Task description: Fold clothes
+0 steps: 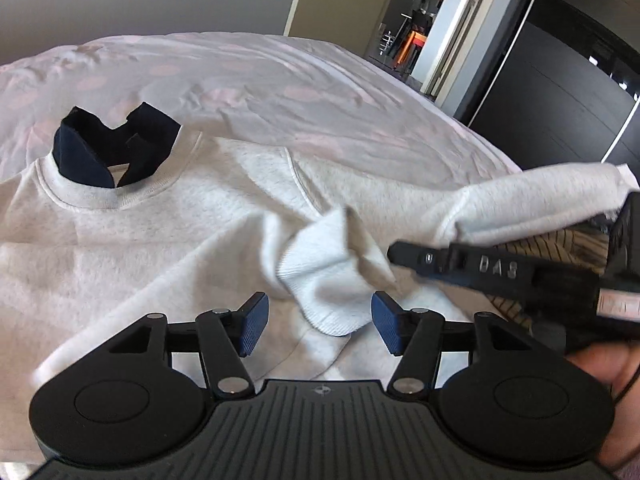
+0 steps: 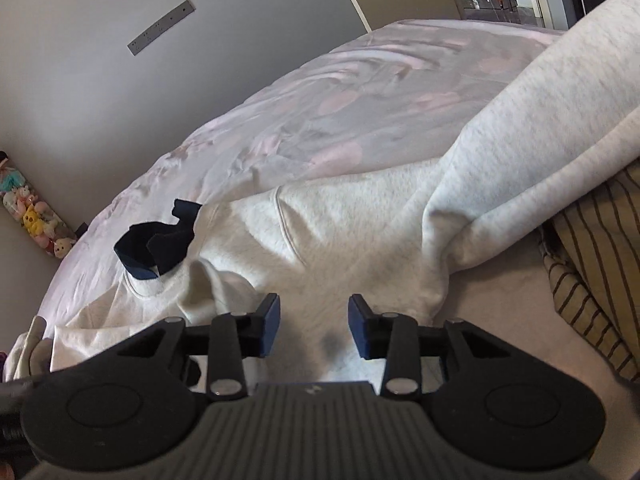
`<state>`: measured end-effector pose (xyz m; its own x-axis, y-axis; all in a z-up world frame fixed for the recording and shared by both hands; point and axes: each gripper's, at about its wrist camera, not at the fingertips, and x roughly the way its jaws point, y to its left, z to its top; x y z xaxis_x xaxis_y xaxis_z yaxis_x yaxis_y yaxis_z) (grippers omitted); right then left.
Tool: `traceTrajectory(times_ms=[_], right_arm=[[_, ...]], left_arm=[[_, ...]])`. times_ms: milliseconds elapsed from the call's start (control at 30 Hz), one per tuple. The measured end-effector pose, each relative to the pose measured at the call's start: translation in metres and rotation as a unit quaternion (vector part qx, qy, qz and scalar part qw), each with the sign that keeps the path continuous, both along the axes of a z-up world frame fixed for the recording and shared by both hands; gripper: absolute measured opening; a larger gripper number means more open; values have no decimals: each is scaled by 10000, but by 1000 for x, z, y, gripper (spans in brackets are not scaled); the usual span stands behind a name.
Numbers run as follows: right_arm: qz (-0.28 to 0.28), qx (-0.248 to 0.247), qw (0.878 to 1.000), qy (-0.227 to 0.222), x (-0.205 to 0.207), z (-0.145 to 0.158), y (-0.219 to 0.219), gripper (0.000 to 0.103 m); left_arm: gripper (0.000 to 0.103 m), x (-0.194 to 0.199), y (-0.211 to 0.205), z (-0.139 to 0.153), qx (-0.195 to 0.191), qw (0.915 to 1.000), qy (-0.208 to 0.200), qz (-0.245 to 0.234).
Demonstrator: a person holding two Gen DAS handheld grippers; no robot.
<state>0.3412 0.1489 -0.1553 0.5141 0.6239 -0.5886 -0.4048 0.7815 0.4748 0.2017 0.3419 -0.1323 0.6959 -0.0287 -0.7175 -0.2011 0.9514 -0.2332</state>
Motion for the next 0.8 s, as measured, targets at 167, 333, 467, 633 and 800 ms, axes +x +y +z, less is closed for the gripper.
traceTrajectory(times_ms=[167,333,467,633,800], right_arm=[[46,182,9998,-109,-6,6,1,56],[33,119,9999,-118,-6,2,8,56],[32,75,9999,108,-4,-10,17,55],[-136,-112,9997,169,-2,-21,29,56],[-113,-87,9998,148,-1,-25,31,60]], left_arm=[[55,-54,18,4,630,9970,211,385],[56,-109,51,3,1252,9842,647,1072],[57,-145,87,-6,1494,9676,1023,1758],[57,-157,115,-25,1818,9522,1423,1999],[57,-141,125,-46,2240,9462,1506,1783]])
